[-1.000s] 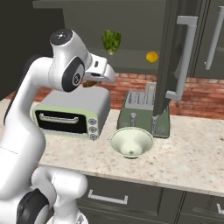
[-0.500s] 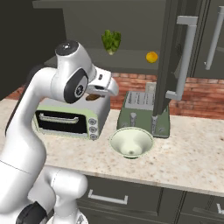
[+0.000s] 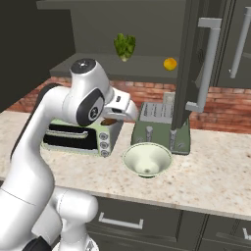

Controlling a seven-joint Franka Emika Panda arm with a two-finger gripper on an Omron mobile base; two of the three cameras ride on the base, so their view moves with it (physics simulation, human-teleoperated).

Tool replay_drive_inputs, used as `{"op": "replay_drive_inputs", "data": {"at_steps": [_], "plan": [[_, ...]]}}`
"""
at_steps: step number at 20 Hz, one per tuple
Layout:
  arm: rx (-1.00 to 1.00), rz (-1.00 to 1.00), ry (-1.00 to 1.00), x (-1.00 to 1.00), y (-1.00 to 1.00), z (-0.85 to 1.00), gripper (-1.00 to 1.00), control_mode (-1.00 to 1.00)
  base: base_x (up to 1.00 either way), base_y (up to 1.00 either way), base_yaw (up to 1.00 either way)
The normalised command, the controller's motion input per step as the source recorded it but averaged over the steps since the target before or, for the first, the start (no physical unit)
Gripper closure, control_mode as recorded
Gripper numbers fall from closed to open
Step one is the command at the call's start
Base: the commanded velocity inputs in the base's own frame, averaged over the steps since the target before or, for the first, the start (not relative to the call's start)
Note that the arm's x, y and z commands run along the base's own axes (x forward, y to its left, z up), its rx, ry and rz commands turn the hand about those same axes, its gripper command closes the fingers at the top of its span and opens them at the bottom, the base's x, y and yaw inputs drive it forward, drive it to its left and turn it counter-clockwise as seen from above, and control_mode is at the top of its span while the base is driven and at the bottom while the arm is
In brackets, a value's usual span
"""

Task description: Open the cabinet. Pick the banana and mango from the cabinet and place them into the bowl. Then close the cabinet.

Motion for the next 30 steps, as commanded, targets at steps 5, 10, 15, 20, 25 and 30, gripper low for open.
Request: {"op": "replay_drive_inputs", "data": {"at_steps": [5,10,15,20,25,30], "plan": [[0.0,0.0,0.06,0.0,-0.2,-0.26,1.0,-1.0,0.0,0.0,0.0],[0.0,0.0,0.05,0.0,-0.17,-0.32,1.0,-1.0,0.0,0.0,0.0],[-0.01,-0.01,0.04,0.0,-0.14,-0.34,1.0,-1.0,0.0,0.0,0.0],[-0.01,-0.02,0.05,0.0,-0.1,-0.33,1.0,-1.0,0.0,0.0,0.0],[0.0,-0.01,0.07,0.0,-0.14,-0.29,1.0,-1.0,0.0,0.0,0.0],[0.0,-0.01,0.05,0.03,-0.1,-0.26,1.0,-1.0,0.0,0.0,0.0]]}}
